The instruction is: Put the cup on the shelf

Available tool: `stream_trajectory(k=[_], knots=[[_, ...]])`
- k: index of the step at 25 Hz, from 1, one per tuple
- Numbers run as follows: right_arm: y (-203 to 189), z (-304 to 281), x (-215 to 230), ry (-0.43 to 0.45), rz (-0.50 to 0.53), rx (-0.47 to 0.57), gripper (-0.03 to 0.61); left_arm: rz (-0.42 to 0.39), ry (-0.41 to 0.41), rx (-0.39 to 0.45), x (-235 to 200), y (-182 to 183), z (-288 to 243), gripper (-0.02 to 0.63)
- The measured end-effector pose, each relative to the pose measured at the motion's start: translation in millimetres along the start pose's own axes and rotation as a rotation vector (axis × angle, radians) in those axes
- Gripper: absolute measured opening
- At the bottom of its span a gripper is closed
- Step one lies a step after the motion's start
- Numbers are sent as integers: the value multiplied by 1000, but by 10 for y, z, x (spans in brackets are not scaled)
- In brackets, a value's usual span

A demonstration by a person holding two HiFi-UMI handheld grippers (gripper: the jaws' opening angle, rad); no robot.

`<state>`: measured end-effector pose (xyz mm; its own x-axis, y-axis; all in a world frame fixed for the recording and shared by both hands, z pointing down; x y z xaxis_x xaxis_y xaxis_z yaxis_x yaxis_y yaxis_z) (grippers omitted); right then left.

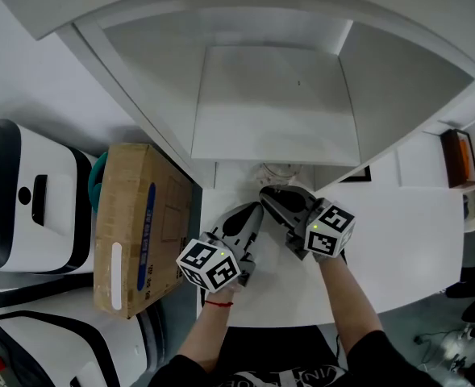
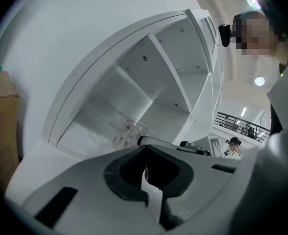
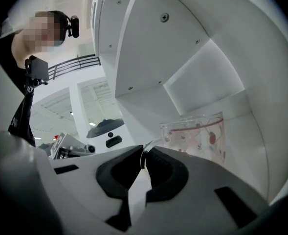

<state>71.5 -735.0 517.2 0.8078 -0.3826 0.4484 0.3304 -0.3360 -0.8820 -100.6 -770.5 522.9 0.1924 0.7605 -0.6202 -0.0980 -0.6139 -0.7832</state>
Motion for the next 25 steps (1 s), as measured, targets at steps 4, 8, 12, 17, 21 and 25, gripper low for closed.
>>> stream_trajectory(k=[4, 8, 12, 17, 21, 25], knots=[[-4, -38, -14, -21, 61, -43, 15, 3, 7, 3, 1, 6, 5, 5], [-15, -56, -15, -32, 77, -51, 15, 2, 15, -1, -11, -7, 26, 5], [-28, -66, -9, -54, 98, -59, 15, 4, 16, 9, 2, -7, 52, 5], [-65, -81, -26, -100, 141, -91, 15, 2, 19, 14, 5, -3, 73, 6], [-99, -79, -38, -122, 174, -130, 15, 2, 19, 14, 13, -16, 78, 6], [-140, -77, -70, -141, 206, -177, 18, 7, 19, 9, 30, -47, 88, 6]])
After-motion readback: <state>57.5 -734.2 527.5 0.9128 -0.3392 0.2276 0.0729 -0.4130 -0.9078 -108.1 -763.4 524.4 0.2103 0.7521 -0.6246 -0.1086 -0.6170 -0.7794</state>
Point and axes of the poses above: the fingertips, and each gripper's own axes: z backward along the fingers, x to its right, y out of its top, the point moved 10 cm from there along z, backward along the fingers, and after that the axes turned 5 degrees about -y, right-handed, at the moved point
